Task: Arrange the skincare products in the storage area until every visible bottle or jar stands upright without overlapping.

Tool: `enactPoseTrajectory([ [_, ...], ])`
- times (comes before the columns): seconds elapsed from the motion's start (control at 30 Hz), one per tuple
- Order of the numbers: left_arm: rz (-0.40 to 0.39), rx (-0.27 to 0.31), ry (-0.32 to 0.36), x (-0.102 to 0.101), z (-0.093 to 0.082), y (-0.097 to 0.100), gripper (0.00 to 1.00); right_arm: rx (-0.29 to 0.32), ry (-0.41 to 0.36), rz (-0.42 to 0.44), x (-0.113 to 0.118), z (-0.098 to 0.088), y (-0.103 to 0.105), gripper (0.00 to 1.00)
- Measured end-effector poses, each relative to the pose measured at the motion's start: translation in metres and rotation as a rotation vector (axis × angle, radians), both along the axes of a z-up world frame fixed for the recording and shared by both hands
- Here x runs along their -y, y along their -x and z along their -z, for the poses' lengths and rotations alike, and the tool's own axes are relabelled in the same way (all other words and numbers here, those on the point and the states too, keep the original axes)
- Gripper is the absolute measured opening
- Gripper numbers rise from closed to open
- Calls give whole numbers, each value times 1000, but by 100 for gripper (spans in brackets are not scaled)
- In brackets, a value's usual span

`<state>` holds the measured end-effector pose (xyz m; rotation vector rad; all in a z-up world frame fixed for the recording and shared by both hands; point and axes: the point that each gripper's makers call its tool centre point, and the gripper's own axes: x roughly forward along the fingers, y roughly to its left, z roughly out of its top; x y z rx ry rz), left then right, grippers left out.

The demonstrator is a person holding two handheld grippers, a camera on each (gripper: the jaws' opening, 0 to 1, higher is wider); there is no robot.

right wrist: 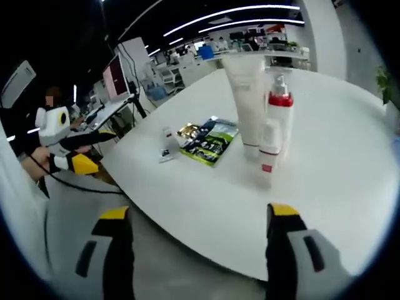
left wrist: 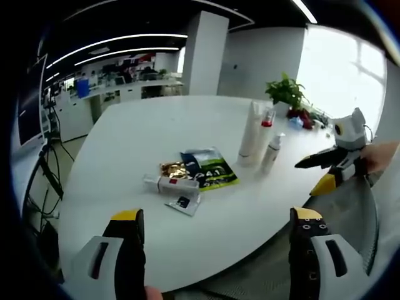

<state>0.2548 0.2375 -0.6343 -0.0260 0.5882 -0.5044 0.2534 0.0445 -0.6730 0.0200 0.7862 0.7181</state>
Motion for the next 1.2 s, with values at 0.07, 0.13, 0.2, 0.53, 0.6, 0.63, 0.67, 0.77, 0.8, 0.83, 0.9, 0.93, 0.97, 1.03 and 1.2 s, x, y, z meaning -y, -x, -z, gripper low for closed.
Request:
enactPoseTrajectory([
  [0.07, 0, 1, 0, 0, 0, 0, 94, -4, 0, -18, -7, 1, -1, 85],
  [0.13, 6, 0, 1, 0, 1, 1, 94, -8, 4, -46, -16, 2, -1, 83],
  [0.2, 9, 0, 2, 1, 1, 1, 94, -3, 7, -68, -23, 1, -3, 82],
  [0.53, 22, -1, -15, 1, 2, 3, 94, 37, 18, -184, -70, -6, -33, 76],
  [0.6, 23, 2, -20, 1, 2, 2, 94, 46, 25, -198, -77, -7, -38, 74],
  [0.63, 25, 3, -21, 1, 3, 3, 94, 51, 29, -207, -83, -7, -42, 73],
  [0.67, 26, 3, -21, 2, 3, 3, 94, 54, 32, -214, -88, -7, -45, 72],
  [0.77, 22, 5, -16, 1, 2, 2, 93, 91, 72, -259, -102, -6, -56, 68],
  [0.8, 19, 6, -11, 0, 2, 2, 93, 117, 105, -282, -108, -6, -62, 66],
  [0.83, 15, 7, -10, 0, 2, 2, 93, 140, 123, -292, -112, -7, -67, 64],
  [0.9, 13, 13, -10, -1, 1, 1, 92, 177, 166, -315, -122, -8, -76, 61],
  [0.93, 12, 15, -9, -1, 1, 1, 92, 186, 175, -337, -130, -8, -79, 61],
  [0.97, 11, 17, -10, -1, 0, 1, 92, 190, 177, -349, -136, -9, -81, 61],
  [1.03, 7, 20, -11, -2, 0, 1, 92, 204, 185, -392, -149, -9, -86, 60],
  [1.2, -2, 19, -1, -3, 0, 0, 91, 227, 213, -473, -172, -6, -96, 59],
])
